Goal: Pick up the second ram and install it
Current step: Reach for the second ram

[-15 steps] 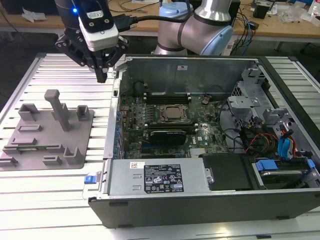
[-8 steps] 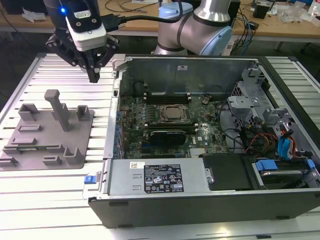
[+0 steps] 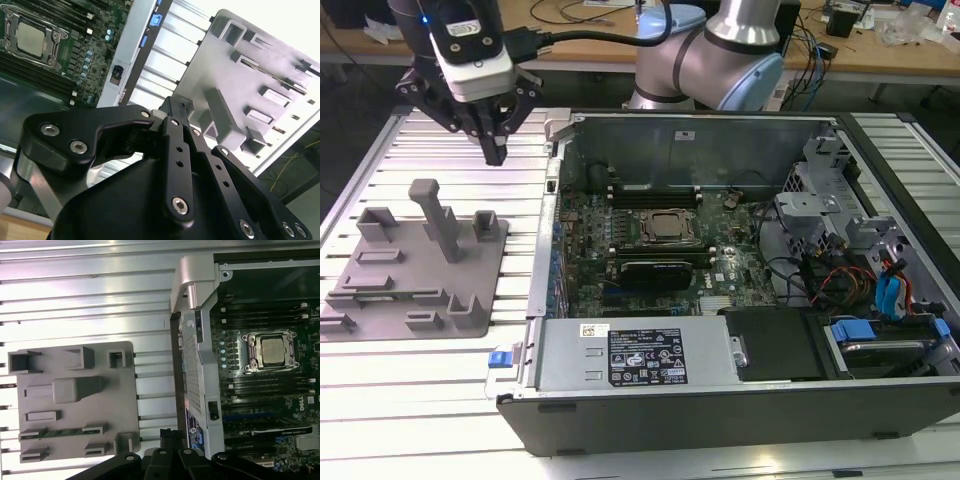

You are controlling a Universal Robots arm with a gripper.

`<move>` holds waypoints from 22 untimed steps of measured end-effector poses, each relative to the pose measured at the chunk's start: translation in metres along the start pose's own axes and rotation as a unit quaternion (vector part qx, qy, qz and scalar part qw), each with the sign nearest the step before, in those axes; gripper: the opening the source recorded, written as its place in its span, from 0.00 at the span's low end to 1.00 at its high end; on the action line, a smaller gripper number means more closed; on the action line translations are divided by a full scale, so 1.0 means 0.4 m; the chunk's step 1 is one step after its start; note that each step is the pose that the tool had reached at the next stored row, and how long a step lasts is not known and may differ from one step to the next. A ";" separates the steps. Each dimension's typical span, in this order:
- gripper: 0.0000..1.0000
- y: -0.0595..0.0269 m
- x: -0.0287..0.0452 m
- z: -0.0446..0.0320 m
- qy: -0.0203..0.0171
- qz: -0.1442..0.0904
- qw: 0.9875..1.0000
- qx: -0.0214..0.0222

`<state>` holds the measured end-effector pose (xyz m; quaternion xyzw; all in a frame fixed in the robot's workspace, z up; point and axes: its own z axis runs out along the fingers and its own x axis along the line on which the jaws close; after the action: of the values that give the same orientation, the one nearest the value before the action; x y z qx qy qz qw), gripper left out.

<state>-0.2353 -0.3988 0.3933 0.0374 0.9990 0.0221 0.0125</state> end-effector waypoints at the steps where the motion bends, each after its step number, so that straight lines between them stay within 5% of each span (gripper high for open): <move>1: 0.08 0.000 0.003 0.000 0.000 0.000 1.000 0.000; 22: 0.08 -0.010 0.136 -0.003 0.000 0.000 1.000 0.000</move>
<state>-0.2899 -0.3989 0.3931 0.0374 0.9990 0.0221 0.0125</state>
